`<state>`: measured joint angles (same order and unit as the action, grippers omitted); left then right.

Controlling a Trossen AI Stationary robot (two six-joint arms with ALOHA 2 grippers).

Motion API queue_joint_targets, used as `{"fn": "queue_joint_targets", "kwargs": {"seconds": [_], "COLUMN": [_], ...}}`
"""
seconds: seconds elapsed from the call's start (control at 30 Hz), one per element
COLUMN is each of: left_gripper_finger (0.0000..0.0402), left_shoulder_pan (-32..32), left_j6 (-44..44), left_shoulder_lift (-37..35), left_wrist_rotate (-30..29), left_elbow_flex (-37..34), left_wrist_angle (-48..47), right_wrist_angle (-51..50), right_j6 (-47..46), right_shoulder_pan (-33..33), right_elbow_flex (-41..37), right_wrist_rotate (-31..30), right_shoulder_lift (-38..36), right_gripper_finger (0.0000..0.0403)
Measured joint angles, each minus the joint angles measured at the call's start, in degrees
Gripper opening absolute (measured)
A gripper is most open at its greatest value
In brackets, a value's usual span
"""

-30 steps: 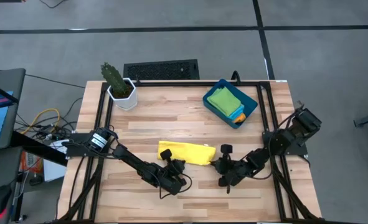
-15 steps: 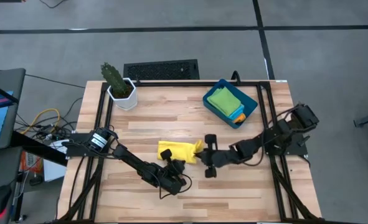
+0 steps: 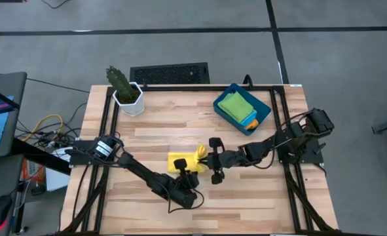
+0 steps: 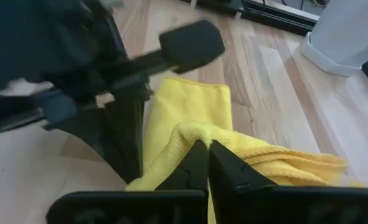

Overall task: Fold microfiber towels
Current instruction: Fold the yellow microfiber towel

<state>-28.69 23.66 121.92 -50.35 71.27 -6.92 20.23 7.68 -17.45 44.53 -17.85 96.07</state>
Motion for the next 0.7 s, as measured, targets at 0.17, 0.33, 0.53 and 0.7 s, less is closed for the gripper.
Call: {"fn": "queue_joint_targets", "kwargs": {"seconds": [0.17,0.33,0.53,0.7], "left_gripper_finger": [0.0,0.0,0.0,0.0], "left_shoulder_pan": [-1.1,-1.4,-0.2,0.1], "left_j6": [-0.8,-1.6,-3.5,-2.5], "left_shoulder_lift": [-0.1,-0.2,0.0,-0.3], "left_wrist_rotate": [-0.2,3.4,14.7,9.6], "left_elbow_flex": [5.7,7.5,7.5,7.5], "left_wrist_angle": [-10.9,-14.6,-13.9,-15.8], "right_wrist_angle": [0.0,0.0,0.2,0.3], "right_j6": [0.3,0.1,0.0,-0.1], "right_shoulder_pan": [-0.2,-0.3,-0.3,-0.9], "right_elbow_flex": [0.0,0.0,0.0,0.0], "right_wrist_rotate": [0.0,0.0,0.0,0.0], "right_shoulder_lift": [0.0,0.0,0.0,0.0], "right_gripper_finger": [0.0015,0.0018,0.0016,0.0017]}}
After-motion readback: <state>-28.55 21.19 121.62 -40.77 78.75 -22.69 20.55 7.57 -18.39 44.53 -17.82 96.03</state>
